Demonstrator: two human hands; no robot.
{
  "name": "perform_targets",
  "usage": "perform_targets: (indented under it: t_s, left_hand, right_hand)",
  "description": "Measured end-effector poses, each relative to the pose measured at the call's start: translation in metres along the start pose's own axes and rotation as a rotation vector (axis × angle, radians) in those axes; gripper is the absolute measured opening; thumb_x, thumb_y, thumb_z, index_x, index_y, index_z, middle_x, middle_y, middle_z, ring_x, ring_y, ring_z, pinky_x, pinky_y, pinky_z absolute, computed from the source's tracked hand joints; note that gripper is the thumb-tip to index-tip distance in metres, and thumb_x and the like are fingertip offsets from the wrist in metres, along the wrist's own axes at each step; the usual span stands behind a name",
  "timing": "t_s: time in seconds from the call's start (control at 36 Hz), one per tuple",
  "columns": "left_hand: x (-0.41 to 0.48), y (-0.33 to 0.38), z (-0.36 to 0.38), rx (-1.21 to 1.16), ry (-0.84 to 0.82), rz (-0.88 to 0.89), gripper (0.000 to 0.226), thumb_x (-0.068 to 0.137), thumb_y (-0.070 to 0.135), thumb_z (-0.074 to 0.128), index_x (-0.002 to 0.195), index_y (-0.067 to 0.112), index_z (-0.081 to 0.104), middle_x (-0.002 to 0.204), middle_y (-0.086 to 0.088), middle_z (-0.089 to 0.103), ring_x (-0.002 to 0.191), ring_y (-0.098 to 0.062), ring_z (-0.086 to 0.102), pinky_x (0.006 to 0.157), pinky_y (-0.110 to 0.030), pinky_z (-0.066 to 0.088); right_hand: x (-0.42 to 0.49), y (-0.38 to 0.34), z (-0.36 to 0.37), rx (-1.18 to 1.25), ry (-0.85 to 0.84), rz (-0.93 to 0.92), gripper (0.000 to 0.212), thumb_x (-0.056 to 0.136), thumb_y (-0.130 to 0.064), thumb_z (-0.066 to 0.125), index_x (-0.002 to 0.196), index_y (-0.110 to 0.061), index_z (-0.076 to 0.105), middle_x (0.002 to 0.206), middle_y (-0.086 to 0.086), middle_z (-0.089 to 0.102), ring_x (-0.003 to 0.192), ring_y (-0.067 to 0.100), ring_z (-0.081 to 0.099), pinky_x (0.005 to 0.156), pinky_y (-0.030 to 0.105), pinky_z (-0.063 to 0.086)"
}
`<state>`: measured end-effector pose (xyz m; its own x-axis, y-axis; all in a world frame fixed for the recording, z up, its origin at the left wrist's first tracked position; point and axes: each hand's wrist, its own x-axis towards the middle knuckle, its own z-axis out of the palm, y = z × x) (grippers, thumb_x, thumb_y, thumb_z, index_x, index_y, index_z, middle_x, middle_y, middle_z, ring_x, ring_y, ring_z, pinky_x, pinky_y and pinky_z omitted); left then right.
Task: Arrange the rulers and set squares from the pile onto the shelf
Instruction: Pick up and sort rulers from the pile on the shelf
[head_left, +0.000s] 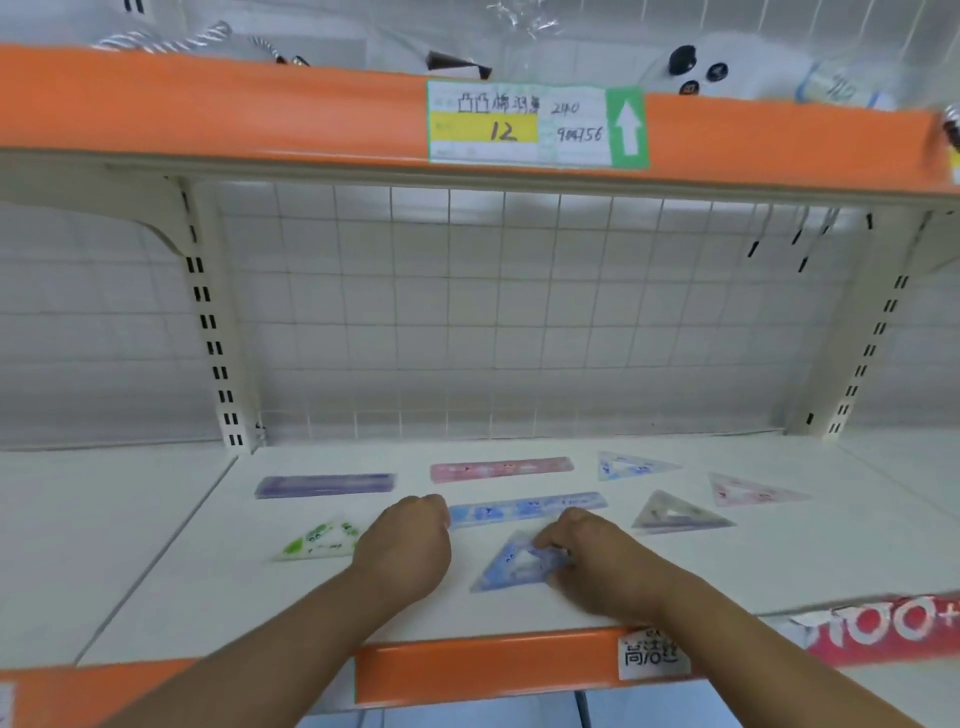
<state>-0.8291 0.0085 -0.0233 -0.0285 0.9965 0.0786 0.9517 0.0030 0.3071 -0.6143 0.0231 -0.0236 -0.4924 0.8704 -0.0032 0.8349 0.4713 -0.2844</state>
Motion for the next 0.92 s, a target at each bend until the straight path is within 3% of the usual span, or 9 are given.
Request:
perform_targets:
  t_s: [0.11, 0.22, 0.33, 0.39, 0.53, 0.61, 0.72, 0.92]
  left_hand:
    - [-0.002, -0.001, 0.001, 0.006, 0.009, -0.01, 0.024, 0.093, 0.008, 0.034, 0.102, 0.018, 0.054, 0.103, -0.001, 0.058, 0.1, -0.02, 0.057, 0.079, -0.029, 0.044]
    - [-0.006, -0.002, 0.002, 0.0, 0.03, -0.016, 0.028, 0.093, 0.008, 0.035, 0.109, 0.016, 0.057, 0.108, -0.002, 0.059, 0.101, -0.019, 0.056, 0.077, -0.026, 0.042]
    - [-0.012, -0.002, 0.002, 0.003, 0.056, -0.03, 0.028, 0.094, 0.009, 0.035, 0.11, 0.016, 0.057, 0.111, -0.002, 0.06, 0.101, -0.019, 0.057, 0.075, -0.025, 0.041]
    - [-0.016, -0.001, 0.0, 0.016, 0.068, -0.042, 0.028, 0.094, 0.01, 0.035, 0.111, 0.015, 0.057, 0.111, -0.003, 0.06, 0.102, -0.02, 0.057, 0.079, -0.028, 0.044]
    - [-0.03, -0.004, -0.006, 0.091, 0.141, -0.075, 0.025, 0.094, 0.011, 0.038, 0.109, 0.015, 0.058, 0.108, -0.005, 0.059, 0.099, -0.021, 0.057, 0.078, -0.03, 0.046]
    - [-0.042, -0.01, -0.012, 0.14, 0.184, -0.126, 0.022, 0.095, 0.012, 0.038, 0.105, 0.013, 0.058, 0.106, -0.005, 0.058, 0.098, -0.021, 0.057, 0.074, -0.03, 0.045]
    - [-0.062, -0.027, -0.02, 0.173, 0.224, -0.223, 0.02, 0.095, 0.013, 0.038, 0.103, 0.013, 0.057, 0.104, -0.005, 0.059, 0.097, -0.022, 0.057, 0.069, -0.028, 0.04]
    - [-0.107, -0.069, -0.045, 0.189, 0.256, -0.37, 0.024, 0.097, 0.023, 0.038, 0.11, 0.014, 0.056, 0.112, -0.006, 0.058, 0.106, -0.024, 0.055, 0.077, -0.03, 0.044]
  right_hand:
    - [0.001, 0.001, 0.002, -0.014, 0.008, -0.02, 0.035, 0.094, -0.023, 0.049, 0.127, -0.02, 0.058, 0.12, 0.003, 0.052, 0.112, 0.017, 0.05, 0.1, 0.025, 0.038]
    - [0.001, -0.001, 0.001, -0.017, 0.022, -0.033, 0.032, 0.092, -0.029, 0.052, 0.118, -0.013, 0.061, 0.118, 0.005, 0.051, 0.111, 0.017, 0.049, 0.098, 0.027, 0.039]
    - [0.003, -0.009, 0.0, -0.012, 0.077, -0.051, 0.034, 0.091, -0.035, 0.054, 0.12, -0.017, 0.061, 0.119, 0.003, 0.05, 0.114, 0.018, 0.048, 0.098, 0.029, 0.041]
    - [0.004, -0.015, 0.001, -0.029, 0.113, -0.064, 0.034, 0.093, -0.033, 0.052, 0.124, -0.019, 0.058, 0.12, 0.002, 0.05, 0.113, 0.016, 0.048, 0.093, 0.028, 0.042]
    - [0.009, -0.035, 0.003, -0.131, 0.24, -0.115, 0.028, 0.095, -0.031, 0.042, 0.1, -0.013, 0.064, 0.103, 0.003, 0.06, 0.093, 0.019, 0.057, 0.074, 0.03, 0.044]
    - [0.015, -0.051, 0.009, -0.177, 0.282, -0.176, 0.028, 0.097, -0.027, 0.039, 0.098, -0.013, 0.064, 0.102, 0.003, 0.062, 0.093, 0.021, 0.059, 0.068, 0.028, 0.037]
    - [0.023, -0.079, 0.018, -0.187, 0.284, -0.275, 0.03, 0.098, -0.03, 0.036, 0.103, -0.017, 0.063, 0.106, 0.001, 0.063, 0.096, 0.02, 0.06, 0.073, 0.028, 0.043]
    - [0.035, -0.148, 0.033, -0.134, 0.226, -0.435, 0.03, 0.097, -0.035, 0.038, 0.103, -0.019, 0.062, 0.108, 0.001, 0.062, 0.102, 0.023, 0.059, 0.079, 0.031, 0.045]
